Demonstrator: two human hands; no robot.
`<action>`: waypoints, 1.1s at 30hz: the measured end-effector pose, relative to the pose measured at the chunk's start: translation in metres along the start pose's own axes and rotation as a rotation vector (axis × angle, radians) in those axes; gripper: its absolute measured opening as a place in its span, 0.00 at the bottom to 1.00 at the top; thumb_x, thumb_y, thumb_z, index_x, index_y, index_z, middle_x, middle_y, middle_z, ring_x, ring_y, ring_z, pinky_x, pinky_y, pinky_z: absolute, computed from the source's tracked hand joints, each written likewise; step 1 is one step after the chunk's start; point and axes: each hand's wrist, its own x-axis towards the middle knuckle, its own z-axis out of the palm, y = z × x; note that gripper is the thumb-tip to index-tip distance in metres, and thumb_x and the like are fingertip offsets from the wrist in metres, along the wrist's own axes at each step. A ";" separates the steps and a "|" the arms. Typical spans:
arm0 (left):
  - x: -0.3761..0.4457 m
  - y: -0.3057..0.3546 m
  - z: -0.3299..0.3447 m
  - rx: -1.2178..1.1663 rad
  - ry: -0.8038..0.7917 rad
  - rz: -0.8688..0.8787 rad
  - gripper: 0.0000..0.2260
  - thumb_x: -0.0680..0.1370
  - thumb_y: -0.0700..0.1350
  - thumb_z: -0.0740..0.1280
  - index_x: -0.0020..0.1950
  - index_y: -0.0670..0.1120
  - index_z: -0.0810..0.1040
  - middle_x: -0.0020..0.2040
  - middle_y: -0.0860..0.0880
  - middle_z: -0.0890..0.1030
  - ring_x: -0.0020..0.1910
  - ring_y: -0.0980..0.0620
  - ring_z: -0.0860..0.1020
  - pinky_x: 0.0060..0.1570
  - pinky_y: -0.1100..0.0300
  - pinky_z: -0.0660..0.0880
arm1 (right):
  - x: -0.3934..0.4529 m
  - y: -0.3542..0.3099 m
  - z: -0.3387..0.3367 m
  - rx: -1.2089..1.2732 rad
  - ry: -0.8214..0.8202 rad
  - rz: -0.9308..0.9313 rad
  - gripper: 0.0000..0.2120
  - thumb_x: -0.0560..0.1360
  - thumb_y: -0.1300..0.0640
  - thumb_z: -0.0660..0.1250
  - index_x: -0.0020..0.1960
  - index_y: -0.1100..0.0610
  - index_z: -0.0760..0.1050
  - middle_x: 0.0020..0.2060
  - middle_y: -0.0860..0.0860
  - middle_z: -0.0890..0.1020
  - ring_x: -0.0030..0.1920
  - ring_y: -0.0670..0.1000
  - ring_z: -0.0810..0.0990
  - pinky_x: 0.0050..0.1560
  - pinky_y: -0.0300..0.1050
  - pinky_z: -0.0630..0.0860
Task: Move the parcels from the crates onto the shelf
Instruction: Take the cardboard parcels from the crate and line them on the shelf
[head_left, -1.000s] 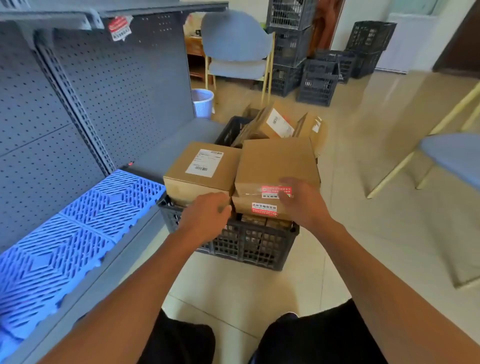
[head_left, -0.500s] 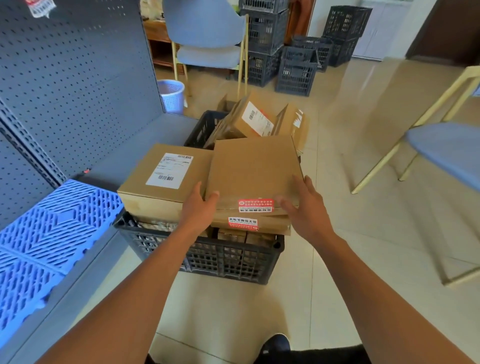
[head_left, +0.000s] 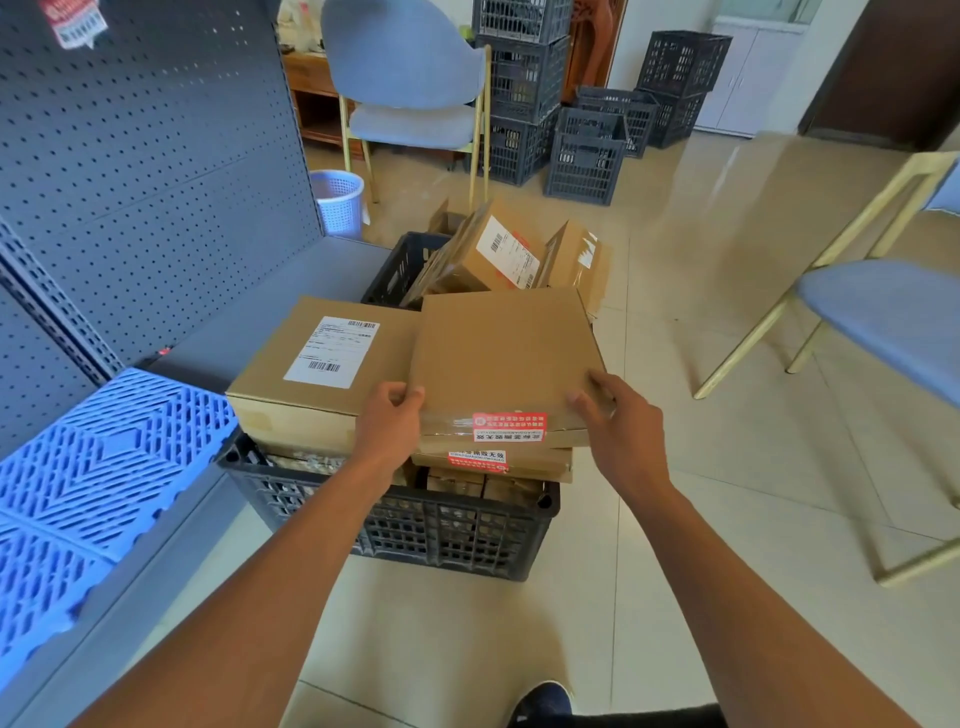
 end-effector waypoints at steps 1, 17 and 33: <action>-0.001 0.000 0.000 -0.003 -0.007 0.007 0.08 0.84 0.53 0.62 0.60 0.51 0.71 0.56 0.50 0.79 0.53 0.48 0.80 0.55 0.47 0.80 | 0.000 -0.001 -0.003 0.015 0.028 0.006 0.25 0.81 0.45 0.65 0.75 0.54 0.71 0.68 0.51 0.79 0.64 0.55 0.79 0.65 0.55 0.75; -0.041 0.039 -0.037 -0.377 0.018 -0.098 0.15 0.82 0.50 0.67 0.67 0.50 0.74 0.52 0.54 0.79 0.48 0.54 0.78 0.46 0.51 0.79 | -0.027 -0.048 -0.025 0.247 0.092 -0.060 0.19 0.80 0.52 0.70 0.70 0.51 0.77 0.60 0.44 0.79 0.57 0.44 0.76 0.52 0.28 0.70; -0.047 0.024 -0.125 -0.436 -0.095 0.040 0.31 0.76 0.49 0.75 0.75 0.63 0.68 0.56 0.57 0.85 0.56 0.49 0.83 0.55 0.39 0.79 | -0.030 -0.074 0.017 0.210 -0.068 -0.135 0.17 0.82 0.55 0.66 0.71 0.48 0.74 0.66 0.48 0.77 0.64 0.51 0.75 0.63 0.46 0.76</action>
